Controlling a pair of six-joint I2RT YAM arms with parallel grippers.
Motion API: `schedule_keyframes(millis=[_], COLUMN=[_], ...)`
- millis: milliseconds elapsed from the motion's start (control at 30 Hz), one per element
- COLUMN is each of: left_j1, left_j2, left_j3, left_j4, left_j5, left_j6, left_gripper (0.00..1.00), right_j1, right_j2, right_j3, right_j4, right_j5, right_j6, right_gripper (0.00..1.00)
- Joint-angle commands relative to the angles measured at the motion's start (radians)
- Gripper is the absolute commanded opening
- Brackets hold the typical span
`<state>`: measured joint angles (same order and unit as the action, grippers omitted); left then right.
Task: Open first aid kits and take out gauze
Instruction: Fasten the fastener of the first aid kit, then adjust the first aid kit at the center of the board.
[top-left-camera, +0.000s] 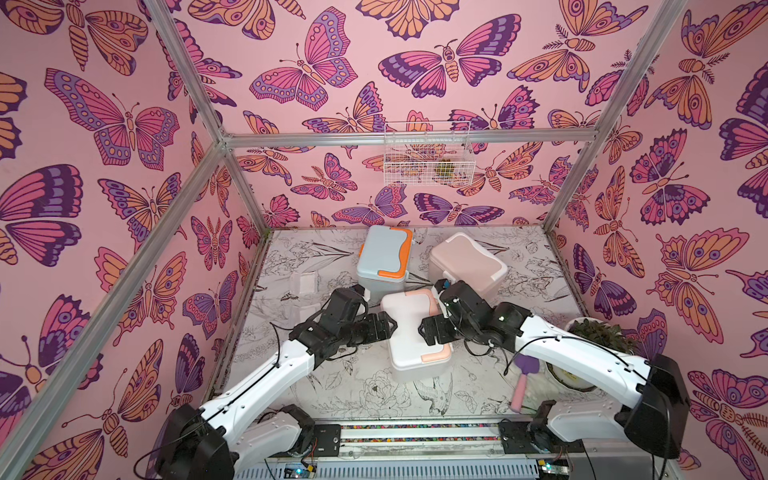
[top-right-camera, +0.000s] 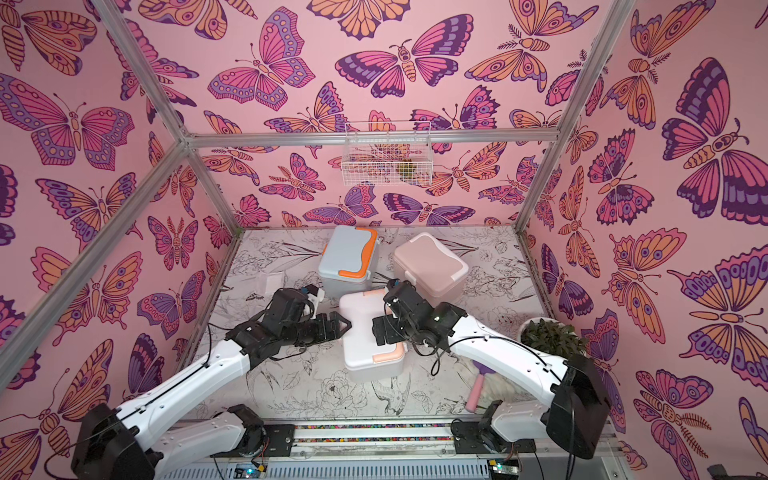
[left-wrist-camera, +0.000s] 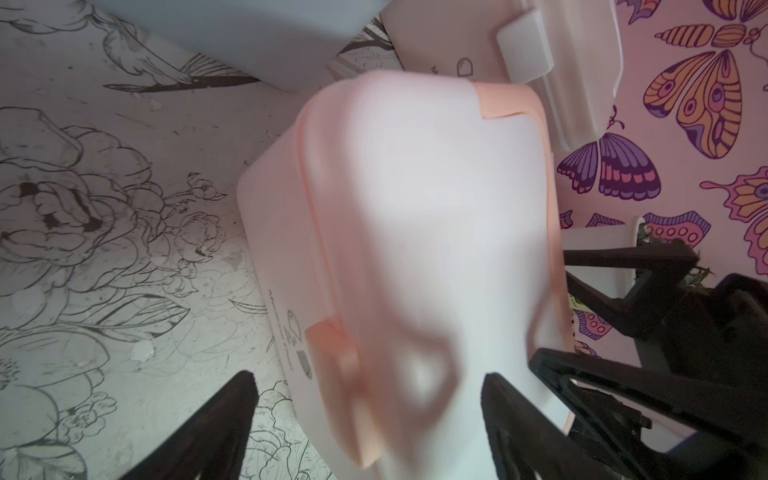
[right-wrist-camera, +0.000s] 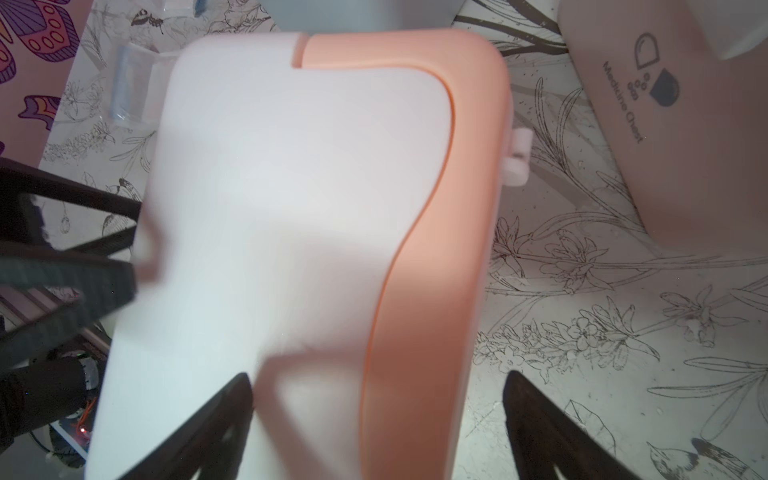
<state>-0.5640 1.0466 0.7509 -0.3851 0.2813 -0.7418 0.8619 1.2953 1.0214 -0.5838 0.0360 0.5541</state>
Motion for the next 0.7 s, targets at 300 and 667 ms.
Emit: schedule_keyframes(millis=[300,667], left_j1=[0.023,-0.007], left_j2=[-0.227,-0.194], left_j3=[-0.04,-0.063], left_j4=[-0.168,-0.106], left_j5=[-0.04,0.026], left_j6=[-0.017,-0.031], left_gripper=[0.98,0.95], right_j1=[0.006,-0.037], right_j2=[-0.187,-0.235], right_j3=[-0.134,-0.061], right_j4=[-0.084,-0.125], right_j5=[0.012,0.109], right_j6=[0.018,0.014], right_gripper=[0.99,0.97])
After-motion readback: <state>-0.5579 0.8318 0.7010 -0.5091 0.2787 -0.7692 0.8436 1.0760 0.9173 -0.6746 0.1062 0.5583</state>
